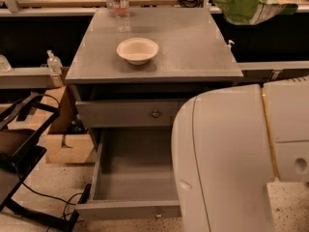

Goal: Place green rice chip bag into middle drawer

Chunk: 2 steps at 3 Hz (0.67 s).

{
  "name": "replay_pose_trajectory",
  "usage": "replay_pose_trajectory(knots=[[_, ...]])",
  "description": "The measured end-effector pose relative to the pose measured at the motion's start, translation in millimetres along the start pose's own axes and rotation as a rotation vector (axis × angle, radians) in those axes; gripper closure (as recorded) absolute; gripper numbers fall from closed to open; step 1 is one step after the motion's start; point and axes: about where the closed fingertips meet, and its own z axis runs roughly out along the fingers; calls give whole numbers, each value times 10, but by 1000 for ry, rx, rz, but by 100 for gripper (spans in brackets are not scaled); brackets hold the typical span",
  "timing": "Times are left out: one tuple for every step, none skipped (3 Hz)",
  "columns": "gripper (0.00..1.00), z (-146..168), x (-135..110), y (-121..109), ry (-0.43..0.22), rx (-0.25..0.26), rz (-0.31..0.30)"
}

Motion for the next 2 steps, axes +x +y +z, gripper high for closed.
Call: replay_pose_trajectory(knots=[[100, 156, 160, -142, 18, -12, 140], [100, 178, 123, -160, 6, -6, 140]])
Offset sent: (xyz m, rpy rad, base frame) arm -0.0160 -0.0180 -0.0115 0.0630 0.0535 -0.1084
